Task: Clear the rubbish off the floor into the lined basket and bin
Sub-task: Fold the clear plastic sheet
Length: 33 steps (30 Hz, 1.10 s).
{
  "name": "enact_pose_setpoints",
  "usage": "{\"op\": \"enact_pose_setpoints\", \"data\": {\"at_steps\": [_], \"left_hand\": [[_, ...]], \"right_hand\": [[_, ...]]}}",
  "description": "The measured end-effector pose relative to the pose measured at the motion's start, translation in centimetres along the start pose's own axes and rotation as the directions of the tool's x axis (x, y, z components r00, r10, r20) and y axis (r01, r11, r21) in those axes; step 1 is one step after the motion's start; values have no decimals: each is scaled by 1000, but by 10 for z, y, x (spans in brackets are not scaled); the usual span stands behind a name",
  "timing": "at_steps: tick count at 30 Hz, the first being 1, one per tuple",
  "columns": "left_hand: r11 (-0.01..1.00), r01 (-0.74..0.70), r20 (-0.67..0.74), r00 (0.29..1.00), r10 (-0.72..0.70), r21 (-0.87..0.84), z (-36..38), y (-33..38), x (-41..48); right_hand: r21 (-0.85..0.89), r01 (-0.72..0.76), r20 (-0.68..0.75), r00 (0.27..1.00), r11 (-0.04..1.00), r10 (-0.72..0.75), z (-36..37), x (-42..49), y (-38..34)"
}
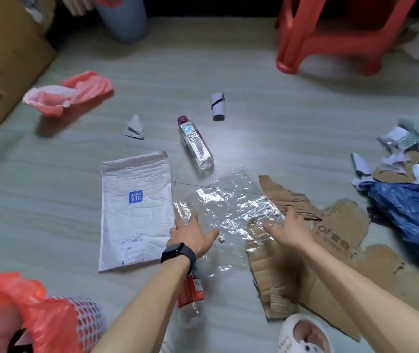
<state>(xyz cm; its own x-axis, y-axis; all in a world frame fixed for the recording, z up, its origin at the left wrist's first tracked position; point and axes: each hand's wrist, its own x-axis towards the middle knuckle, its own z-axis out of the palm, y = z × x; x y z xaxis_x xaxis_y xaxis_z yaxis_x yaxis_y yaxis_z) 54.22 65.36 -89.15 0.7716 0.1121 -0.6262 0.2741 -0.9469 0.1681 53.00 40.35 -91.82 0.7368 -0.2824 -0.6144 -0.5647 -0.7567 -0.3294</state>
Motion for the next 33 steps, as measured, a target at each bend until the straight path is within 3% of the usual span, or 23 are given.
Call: {"op": "enact_pose_setpoints", "data": {"at_steps": [3,8,9,11,13,16,21,24,27,30,33], "left_hand": [[990,98,-47,994,-94,100,19,0,14],[976,102,-108,991,-83,195,20,-9,15],[981,84,-103,993,-66,177,16,-14,11],[995,46,-103,994,-37,85,7,-20,2],[997,5,-113,994,-14,-81,-4,-25,-8],[963,-65,-118,992,35,-263,-24,-26,-27],[919,-232,-298,945,135,-319,-92,-12,-76],[855,-420,-460,850,254,-304,-150,-2,-120],[815,-536,-523,770,366,-220,-191,-4,-153],[803,-532,-478,797,368,-268,-207,-18,-184],[644,-561,-483,815,321,-520,-203,-40,-212]], "right_hand": [[54,-40,-55,998,998,43,22,15,5],[145,101,-247,967,984,-62,10,6,2],[154,102,-257,965,983,-60,2,0,2],[330,114,-235,971,937,-36,-14,-12,1],[520,155,-211,976,840,-50,-32,-25,0],[670,191,-193,978,718,-80,-57,-52,-5],[546,350,-167,936,762,-310,-98,-119,-33],[439,482,-88,863,758,-498,-133,-171,-61],[368,549,-17,811,751,-584,-159,-213,-80],[391,592,-52,779,705,-625,-178,-247,-90],[455,575,-142,801,680,-582,-192,-267,-85]]}}
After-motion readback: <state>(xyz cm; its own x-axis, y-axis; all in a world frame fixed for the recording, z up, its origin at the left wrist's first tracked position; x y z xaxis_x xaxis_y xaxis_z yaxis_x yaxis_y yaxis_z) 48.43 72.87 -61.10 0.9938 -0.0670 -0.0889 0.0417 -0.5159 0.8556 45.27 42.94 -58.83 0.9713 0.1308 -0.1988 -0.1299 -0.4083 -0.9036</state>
